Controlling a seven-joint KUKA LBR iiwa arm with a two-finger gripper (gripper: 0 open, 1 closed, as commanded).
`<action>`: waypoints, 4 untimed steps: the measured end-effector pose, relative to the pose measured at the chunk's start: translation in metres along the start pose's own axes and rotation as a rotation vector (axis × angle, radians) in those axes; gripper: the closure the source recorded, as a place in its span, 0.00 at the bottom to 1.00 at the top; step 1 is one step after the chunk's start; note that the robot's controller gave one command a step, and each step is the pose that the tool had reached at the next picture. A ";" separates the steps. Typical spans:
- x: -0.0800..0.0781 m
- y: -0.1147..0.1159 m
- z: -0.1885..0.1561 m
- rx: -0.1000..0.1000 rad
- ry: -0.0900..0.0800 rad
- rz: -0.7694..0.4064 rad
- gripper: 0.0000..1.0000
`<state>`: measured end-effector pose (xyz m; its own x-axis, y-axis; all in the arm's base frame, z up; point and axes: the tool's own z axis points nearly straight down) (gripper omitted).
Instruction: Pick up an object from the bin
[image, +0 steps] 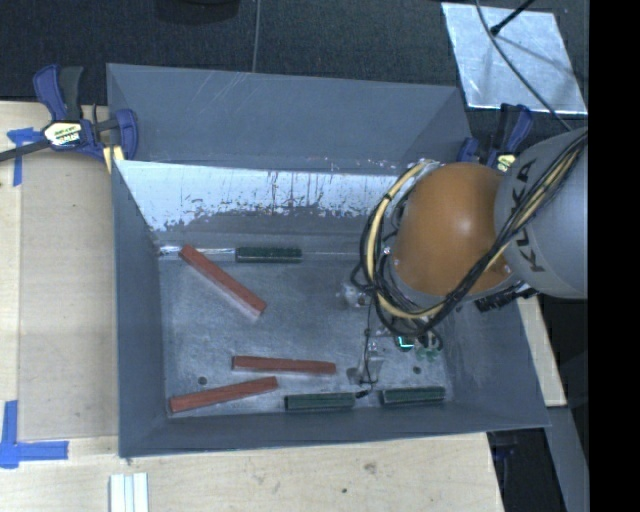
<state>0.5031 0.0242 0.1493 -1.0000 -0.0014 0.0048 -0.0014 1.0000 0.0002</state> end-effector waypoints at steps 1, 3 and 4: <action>-0.018 0.072 0.082 -0.001 -0.003 -0.198 0.00; -0.011 0.092 0.049 0.001 -0.008 -0.156 0.00; 0.006 0.119 0.079 0.001 -0.006 -0.303 0.00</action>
Offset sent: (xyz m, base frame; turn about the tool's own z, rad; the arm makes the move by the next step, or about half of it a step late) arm 0.0176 0.0699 -0.0793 -0.1941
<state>0.4963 0.1433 0.0706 -0.9539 -0.3000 -0.0017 -0.3000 0.9539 -0.0005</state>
